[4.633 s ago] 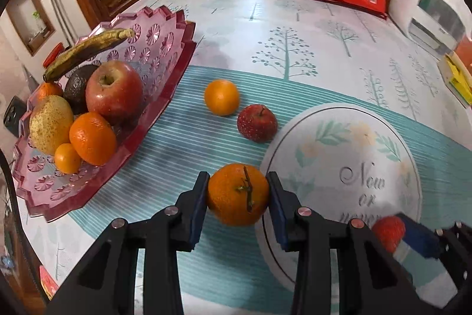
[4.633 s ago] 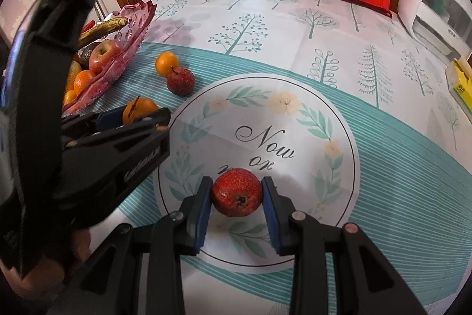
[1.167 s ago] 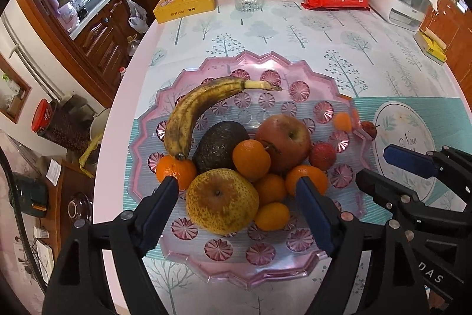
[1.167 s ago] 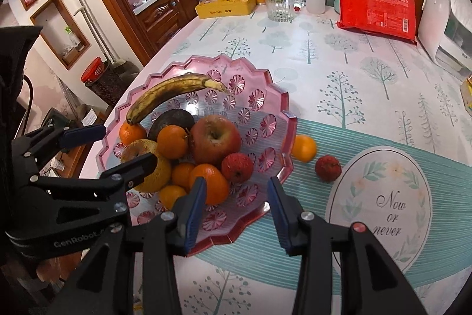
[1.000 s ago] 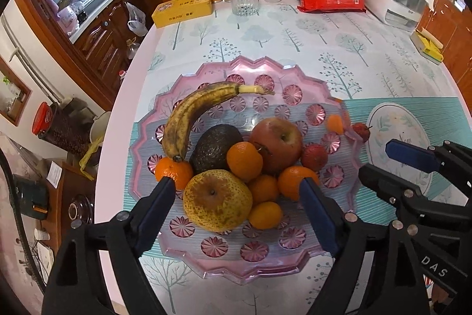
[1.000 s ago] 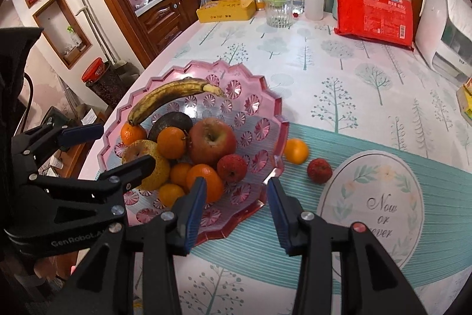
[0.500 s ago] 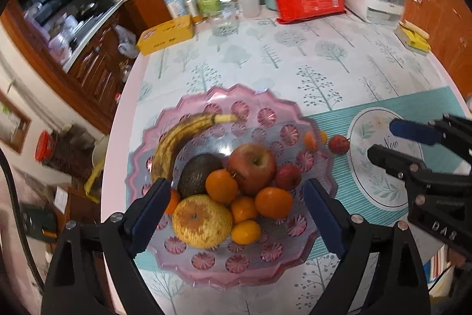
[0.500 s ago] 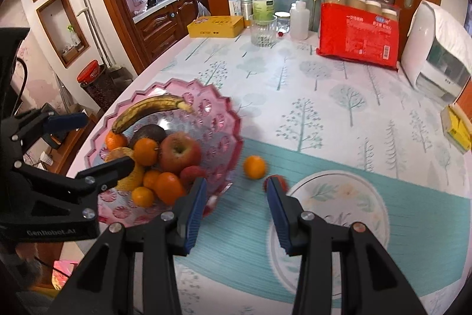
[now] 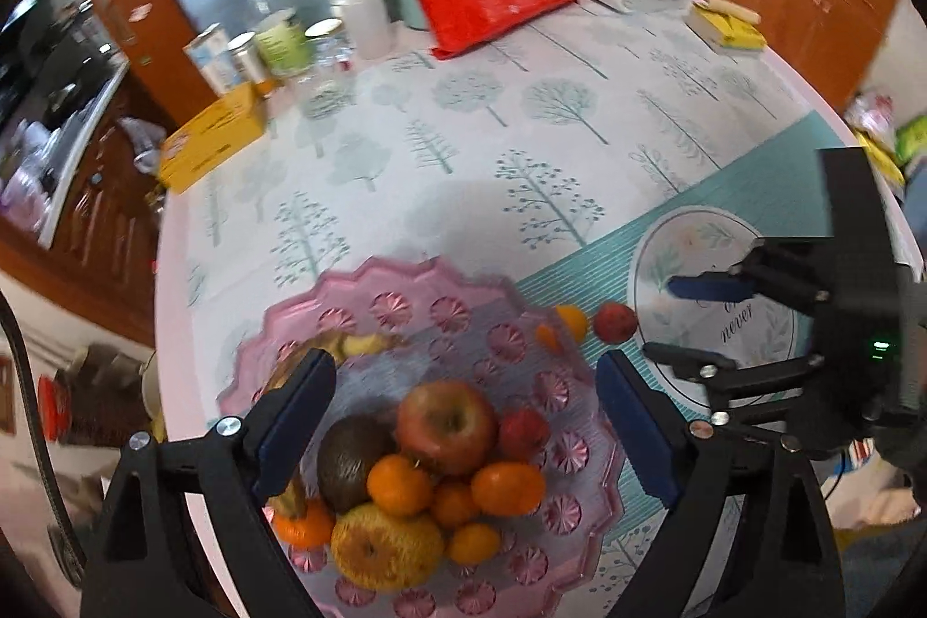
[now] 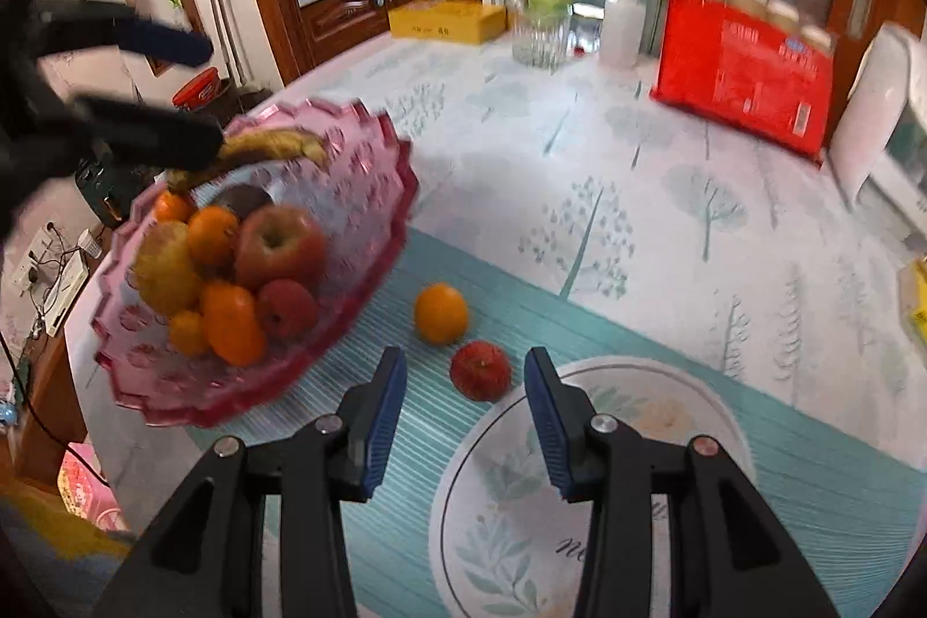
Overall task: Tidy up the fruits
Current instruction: 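Grasp the red lychee with the right gripper while the left gripper grasps a small orange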
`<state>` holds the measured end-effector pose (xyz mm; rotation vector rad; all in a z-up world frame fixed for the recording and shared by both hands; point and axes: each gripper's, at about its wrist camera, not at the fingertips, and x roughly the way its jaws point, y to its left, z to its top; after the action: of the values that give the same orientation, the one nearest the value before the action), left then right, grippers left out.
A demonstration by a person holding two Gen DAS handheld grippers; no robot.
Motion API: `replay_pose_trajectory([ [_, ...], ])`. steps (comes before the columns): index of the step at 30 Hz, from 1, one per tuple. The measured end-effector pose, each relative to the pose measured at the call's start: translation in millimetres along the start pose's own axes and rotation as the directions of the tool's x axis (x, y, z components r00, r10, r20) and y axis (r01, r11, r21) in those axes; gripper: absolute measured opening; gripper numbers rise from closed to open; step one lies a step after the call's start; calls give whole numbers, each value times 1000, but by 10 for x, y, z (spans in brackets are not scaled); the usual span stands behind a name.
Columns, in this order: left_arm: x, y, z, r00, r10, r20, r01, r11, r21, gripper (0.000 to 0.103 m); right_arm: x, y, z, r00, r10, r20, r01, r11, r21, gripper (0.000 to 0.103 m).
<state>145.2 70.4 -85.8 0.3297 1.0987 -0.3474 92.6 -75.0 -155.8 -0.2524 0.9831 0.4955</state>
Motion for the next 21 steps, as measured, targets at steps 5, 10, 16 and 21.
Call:
replay_pose_trajectory([
  [5, 216, -137, 167, 999, -13, -48, 19, 992, 127, 90, 262, -95, -42, 999, 16, -29, -16, 999, 29, 43],
  [10, 434, -312, 338, 995, -13, -100, 41, 959, 281, 90, 473, -127, -82, 998, 36, -48, -34, 999, 38, 43],
  [16, 698, -524, 488, 985, -37, -170, 105, 905, 412, 90, 548, -159, -141, 998, 65, -27, -63, 996, 62, 33],
  [21, 974, -751, 510, 974, -47, -220, 154, 853, 499, 90, 462, -302, -239, 998, 66, -19, -62, 988, 144, 33],
])
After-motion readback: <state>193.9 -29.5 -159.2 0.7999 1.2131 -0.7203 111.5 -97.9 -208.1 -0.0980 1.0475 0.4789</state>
